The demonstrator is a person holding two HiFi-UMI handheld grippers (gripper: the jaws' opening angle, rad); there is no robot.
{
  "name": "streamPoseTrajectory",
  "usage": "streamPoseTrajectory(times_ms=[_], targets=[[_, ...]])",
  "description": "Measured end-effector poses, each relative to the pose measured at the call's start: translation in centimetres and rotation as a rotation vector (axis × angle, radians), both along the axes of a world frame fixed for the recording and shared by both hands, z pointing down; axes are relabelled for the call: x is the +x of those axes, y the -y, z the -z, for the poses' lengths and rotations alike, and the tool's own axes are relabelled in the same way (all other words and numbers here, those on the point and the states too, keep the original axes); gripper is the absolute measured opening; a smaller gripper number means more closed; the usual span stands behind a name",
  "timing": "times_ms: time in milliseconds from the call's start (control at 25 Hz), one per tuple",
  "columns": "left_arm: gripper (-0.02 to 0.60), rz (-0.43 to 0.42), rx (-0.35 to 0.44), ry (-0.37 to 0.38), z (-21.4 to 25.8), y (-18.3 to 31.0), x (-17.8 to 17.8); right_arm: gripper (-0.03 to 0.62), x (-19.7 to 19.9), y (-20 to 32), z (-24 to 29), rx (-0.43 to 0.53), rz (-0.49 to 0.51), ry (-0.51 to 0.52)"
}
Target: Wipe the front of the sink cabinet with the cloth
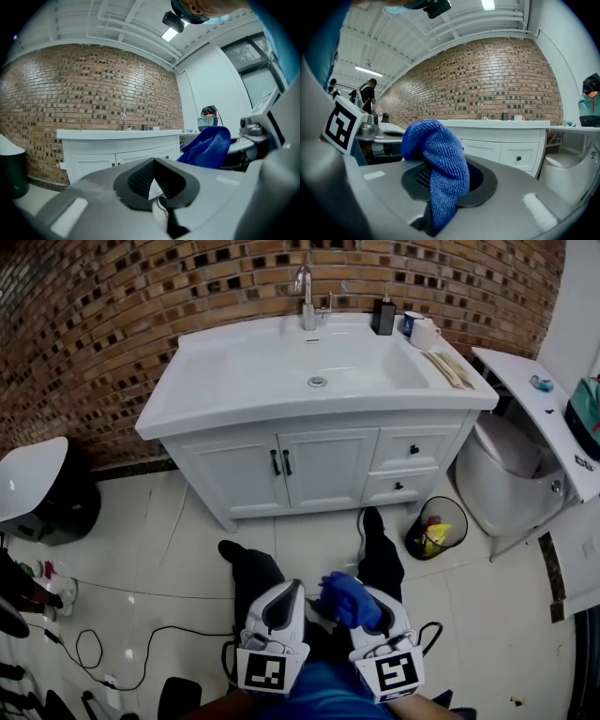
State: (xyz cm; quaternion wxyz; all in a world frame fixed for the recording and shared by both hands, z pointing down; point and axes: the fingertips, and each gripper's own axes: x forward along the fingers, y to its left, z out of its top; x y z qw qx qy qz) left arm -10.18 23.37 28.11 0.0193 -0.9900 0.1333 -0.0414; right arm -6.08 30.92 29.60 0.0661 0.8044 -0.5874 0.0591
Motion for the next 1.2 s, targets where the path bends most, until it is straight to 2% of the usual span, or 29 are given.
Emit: streamPoseTrajectory(times_ms=[160, 280, 440, 720, 880, 1200], targets=[[-0.002, 0.024, 0.015, 0.022, -1.1, -1.9, -1.9, 0.071, -1.3, -2.2, -1.7, -0.035, 0.022, 0.03], [-0.002, 0.015, 0.042, 0.047, -2.0, -3.1, -2.5, 0.069, -1.3, -3.2, -2.1, -0.069, -0.005, 0.06], [-0.002, 0.006, 0.033, 0.089, -3.5, -4.4, -3.0, 0.069, -1.7, -4.2, -2.5, -0.053, 0.013, 0.061], [0.0, 0.024, 0.031, 0.075, -3.2, -5.4, -3.1, 0.067, -1.9, -5.2, -2.3, -0.023, 0.029, 0.067], [0.0, 0.024, 0.037, 0.093, -3.6, -5.4, -3.5, 0.067, -2.1, -5.0, -1.8, 0.001, 0.043, 0.055], [0.0, -0.016, 0.031, 0.103, -4.0, -6.3, -3.0, 0.067, -2.1, -5.7, -2.9, -0.056, 0.035, 0.069]])
